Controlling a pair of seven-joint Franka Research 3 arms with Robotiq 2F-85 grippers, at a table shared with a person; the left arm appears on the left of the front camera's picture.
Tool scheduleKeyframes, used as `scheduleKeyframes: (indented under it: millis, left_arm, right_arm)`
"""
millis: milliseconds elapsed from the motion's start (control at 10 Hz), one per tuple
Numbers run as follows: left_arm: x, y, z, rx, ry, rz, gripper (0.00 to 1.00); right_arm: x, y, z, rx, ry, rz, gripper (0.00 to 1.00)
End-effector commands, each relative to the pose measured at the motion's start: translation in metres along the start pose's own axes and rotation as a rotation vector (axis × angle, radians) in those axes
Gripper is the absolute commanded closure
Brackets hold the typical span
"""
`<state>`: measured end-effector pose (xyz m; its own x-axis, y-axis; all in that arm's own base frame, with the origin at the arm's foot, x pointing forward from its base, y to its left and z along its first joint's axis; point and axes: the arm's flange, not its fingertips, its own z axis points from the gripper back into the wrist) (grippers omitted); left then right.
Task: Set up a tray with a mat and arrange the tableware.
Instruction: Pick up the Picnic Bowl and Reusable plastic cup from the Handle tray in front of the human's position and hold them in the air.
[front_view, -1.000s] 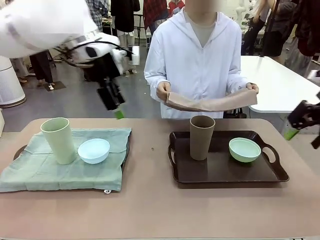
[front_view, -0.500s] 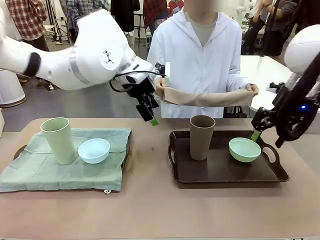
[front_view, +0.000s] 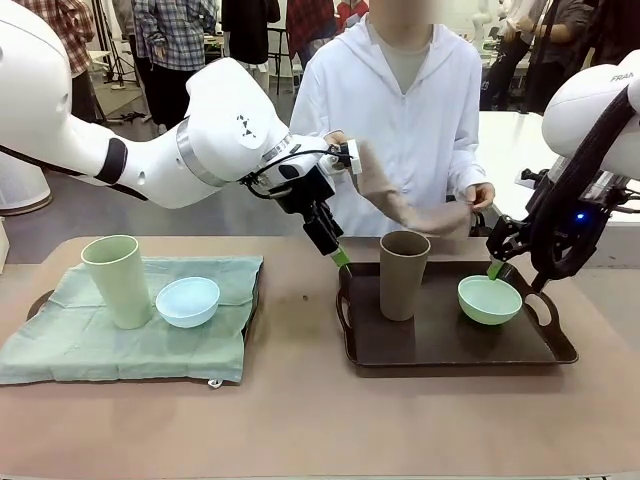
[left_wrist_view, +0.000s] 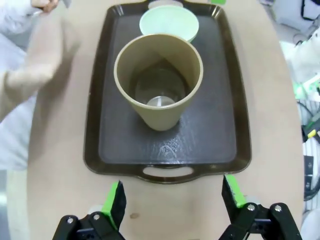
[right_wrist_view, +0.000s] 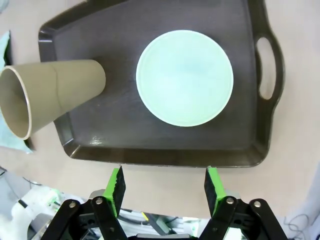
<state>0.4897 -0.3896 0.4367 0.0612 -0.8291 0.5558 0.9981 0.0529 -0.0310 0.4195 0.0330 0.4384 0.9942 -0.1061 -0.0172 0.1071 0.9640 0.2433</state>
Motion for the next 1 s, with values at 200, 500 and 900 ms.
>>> scheduleKeyframes:
  millis: [200,500,900]
  left_arm:
    - [0.000,-0.001,0.000,0.054,0.029,-0.048,0.00]
    - [-0.009,0.007,-0.021,-0.042,-0.119,-0.088,0.00]
    - [-0.034,0.029,-0.056,-0.150,-0.351,-0.189,0.00]
  right_arm:
    - [-0.001,0.000,-0.001,0.000,0.008,0.002,0.18]
    - [0.016,-0.009,-0.017,-0.164,-0.165,0.008,0.18]
    - [0.027,-0.025,-0.027,-0.197,-0.144,0.006,0.18]
